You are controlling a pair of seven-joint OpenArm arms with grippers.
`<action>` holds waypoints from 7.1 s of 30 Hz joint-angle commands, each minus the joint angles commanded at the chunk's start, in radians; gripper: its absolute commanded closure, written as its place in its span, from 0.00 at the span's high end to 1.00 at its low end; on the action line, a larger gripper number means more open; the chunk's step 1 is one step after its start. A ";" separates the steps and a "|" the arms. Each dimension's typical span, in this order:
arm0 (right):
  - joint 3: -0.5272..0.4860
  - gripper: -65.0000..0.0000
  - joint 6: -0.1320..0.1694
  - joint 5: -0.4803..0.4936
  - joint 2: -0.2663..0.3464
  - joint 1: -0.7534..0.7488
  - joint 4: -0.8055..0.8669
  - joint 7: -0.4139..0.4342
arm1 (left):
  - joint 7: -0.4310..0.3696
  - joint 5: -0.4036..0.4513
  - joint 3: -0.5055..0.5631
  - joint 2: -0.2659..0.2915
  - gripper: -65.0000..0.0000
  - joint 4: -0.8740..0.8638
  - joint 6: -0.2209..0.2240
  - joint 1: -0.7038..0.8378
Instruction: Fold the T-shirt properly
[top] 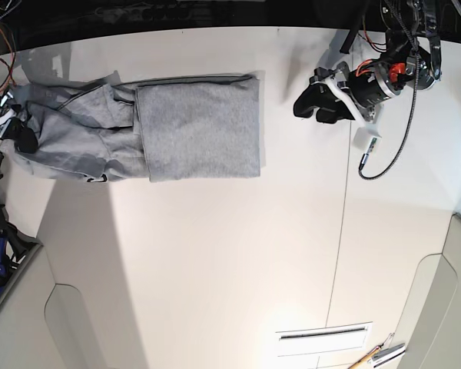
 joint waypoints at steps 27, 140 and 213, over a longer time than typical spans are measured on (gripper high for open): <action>-0.813 0.00 -0.008 -0.284 -0.122 0.180 0.350 0.020 | -0.010 0.031 0.000 0.119 0.62 -0.003 0.000 0.001; -0.790 0.00 -0.014 -0.373 -0.164 0.364 -0.312 0.211 | -0.052 0.346 0.365 0.007 0.04 -0.242 0.000 -0.244; -0.620 0.00 0.000 -0.094 0.183 -0.621 0.036 0.005 | -0.160 0.459 0.234 -0.192 0.00 -0.103 0.000 0.751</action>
